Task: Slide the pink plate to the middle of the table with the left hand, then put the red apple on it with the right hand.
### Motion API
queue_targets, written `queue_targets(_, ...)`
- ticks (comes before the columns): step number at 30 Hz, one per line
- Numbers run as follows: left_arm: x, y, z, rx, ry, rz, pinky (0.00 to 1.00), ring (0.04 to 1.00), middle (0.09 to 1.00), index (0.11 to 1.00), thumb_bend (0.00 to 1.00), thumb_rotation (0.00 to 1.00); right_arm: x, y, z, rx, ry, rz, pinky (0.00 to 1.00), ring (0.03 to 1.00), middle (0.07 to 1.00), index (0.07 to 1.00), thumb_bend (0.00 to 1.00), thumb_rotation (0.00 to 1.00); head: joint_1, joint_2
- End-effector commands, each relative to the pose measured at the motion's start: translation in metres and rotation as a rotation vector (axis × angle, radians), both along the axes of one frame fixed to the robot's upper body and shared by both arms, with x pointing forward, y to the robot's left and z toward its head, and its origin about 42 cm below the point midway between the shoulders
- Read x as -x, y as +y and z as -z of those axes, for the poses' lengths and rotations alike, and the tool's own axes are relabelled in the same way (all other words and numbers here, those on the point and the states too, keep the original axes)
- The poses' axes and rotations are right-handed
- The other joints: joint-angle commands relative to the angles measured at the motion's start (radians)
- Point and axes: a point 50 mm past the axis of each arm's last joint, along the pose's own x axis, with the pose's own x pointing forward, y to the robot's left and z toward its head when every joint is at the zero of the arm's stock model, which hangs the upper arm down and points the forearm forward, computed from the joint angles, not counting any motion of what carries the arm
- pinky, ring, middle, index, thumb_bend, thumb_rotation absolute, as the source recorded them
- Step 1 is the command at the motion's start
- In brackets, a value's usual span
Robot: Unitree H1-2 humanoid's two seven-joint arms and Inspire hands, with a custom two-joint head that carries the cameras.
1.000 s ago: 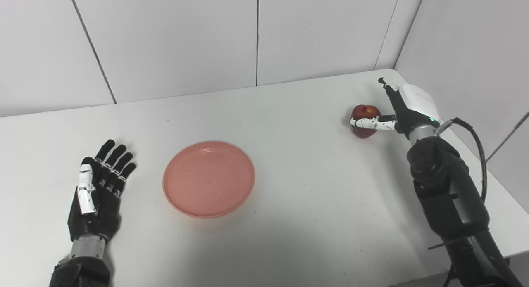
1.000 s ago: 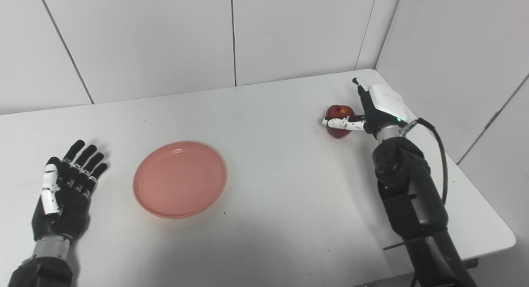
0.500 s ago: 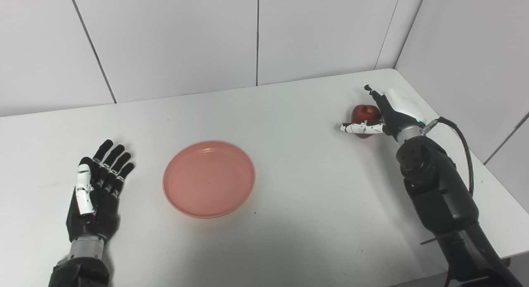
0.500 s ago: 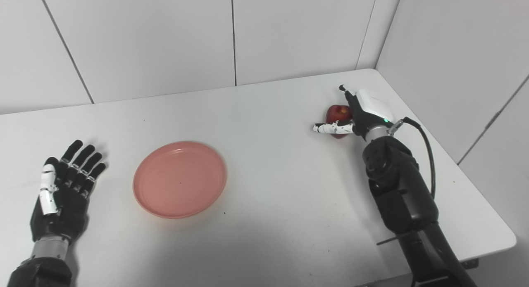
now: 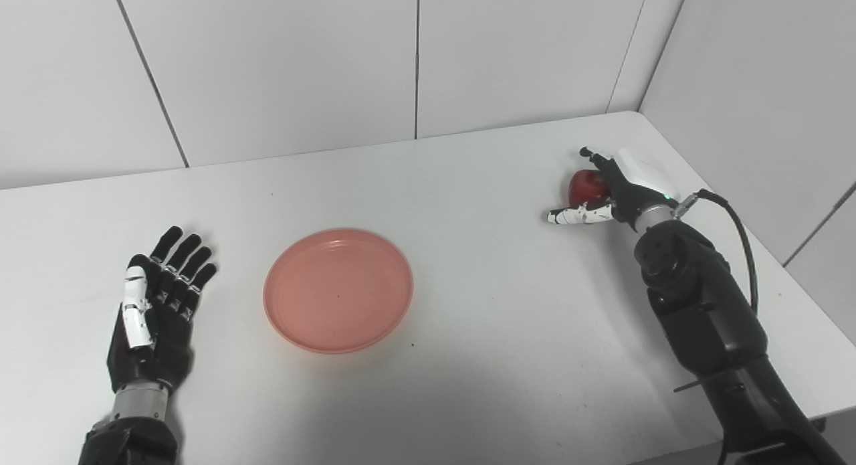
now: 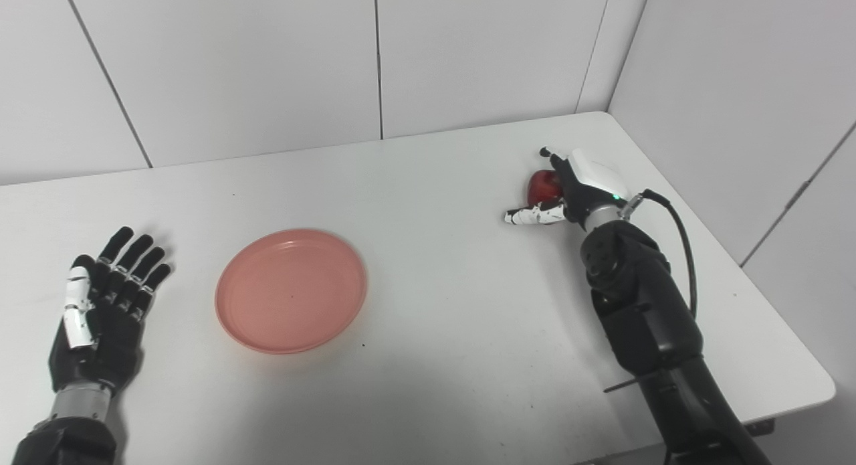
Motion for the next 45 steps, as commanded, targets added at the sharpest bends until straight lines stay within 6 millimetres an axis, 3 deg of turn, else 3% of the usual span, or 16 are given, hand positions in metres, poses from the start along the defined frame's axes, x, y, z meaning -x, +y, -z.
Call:
queue_targets(1, -0.002, -0.001, -0.007, -0.007, -0.02, -0.004, 0.85, 0.847, 0.837, 0.817, 0.37, 1.0, -0.01, -0.006, -0.03, 0.047, -0.069, 0.001, 0.76, 0.859, 0.887, 0.881, 0.95, 0.38, 0.002, 0.002)
queue_targets(8, -0.001, -0.002, -0.008, -0.006, -0.024, 0.001, 0.86, 0.854, 0.842, 0.822, 0.37, 1.0, -0.01, -0.012, -0.031, 0.037, -0.023, 0.008, 0.73, 0.838, 0.873, 0.875, 0.93, 0.31, 0.004, 0.003)
queue_targets(14, -0.001, -0.002, -0.009, -0.001, -0.022, -0.001, 0.85, 0.848, 0.837, 0.816, 0.37, 1.0, -0.012, -0.016, -0.035, 0.052, 0.0, 0.024, 0.65, 0.798, 0.852, 0.88, 0.92, 0.32, 0.005, 0.007)
queue_targets(18, 0.0, -0.001, -0.009, -0.002, -0.02, -0.003, 0.85, 0.849, 0.837, 0.818, 0.37, 1.0, -0.012, -0.017, -0.037, 0.058, -0.01, 0.031, 0.67, 0.8, 0.852, 0.873, 0.92, 0.31, 0.005, 0.007)
queue_targets(22, 0.0, -0.001, -0.009, 0.001, -0.021, -0.002, 0.85, 0.848, 0.838, 0.82, 0.37, 1.0, -0.011, -0.019, -0.037, 0.051, -0.029, 0.025, 0.62, 0.76, 0.815, 0.845, 0.89, 0.28, 0.004, 0.006)
queue_targets(27, 0.0, -0.001, -0.009, 0.004, -0.023, -0.001, 0.85, 0.85, 0.837, 0.818, 0.37, 1.0, -0.012, -0.022, -0.034, 0.053, -0.059, 0.008, 0.44, 0.541, 0.614, 0.659, 0.77, 0.24, 0.003, 0.007)
queue_targets(30, 0.001, -0.002, -0.011, 0.003, -0.021, -0.003, 0.86, 0.852, 0.838, 0.821, 0.37, 1.0, -0.013, -0.024, -0.032, 0.051, -0.077, 0.007, 0.44, 0.527, 0.585, 0.595, 0.73, 0.23, 0.006, 0.008)
queue_targets(37, 0.0, -0.001, -0.01, 0.001, -0.018, -0.006, 0.85, 0.847, 0.836, 0.817, 0.37, 1.0, -0.019, -0.023, -0.024, 0.027, -0.141, 0.031, 0.43, 0.503, 0.561, 0.568, 0.71, 0.23, 0.01, 0.008)
queue_targets(40, 0.0, -0.002, -0.009, 0.004, -0.018, -0.005, 0.85, 0.848, 0.837, 0.817, 0.37, 1.0, -0.022, -0.022, -0.022, 0.039, -0.151, 0.035, 0.34, 0.419, 0.499, 0.558, 0.65, 0.21, 0.011, 0.008)
queue_targets(42, 0.0, -0.002, -0.009, 0.004, -0.018, -0.004, 0.85, 0.85, 0.839, 0.819, 0.37, 1.0, -0.023, -0.022, -0.022, 0.048, -0.156, 0.036, 0.29, 0.372, 0.457, 0.503, 0.54, 0.16, 0.013, 0.007)
queue_targets(45, 0.0, -0.001, -0.008, 0.002, -0.017, -0.005, 0.85, 0.852, 0.841, 0.821, 0.37, 1.0, -0.024, -0.022, -0.023, 0.054, -0.161, 0.044, 0.33, 0.408, 0.477, 0.49, 0.51, 0.15, 0.015, 0.007)
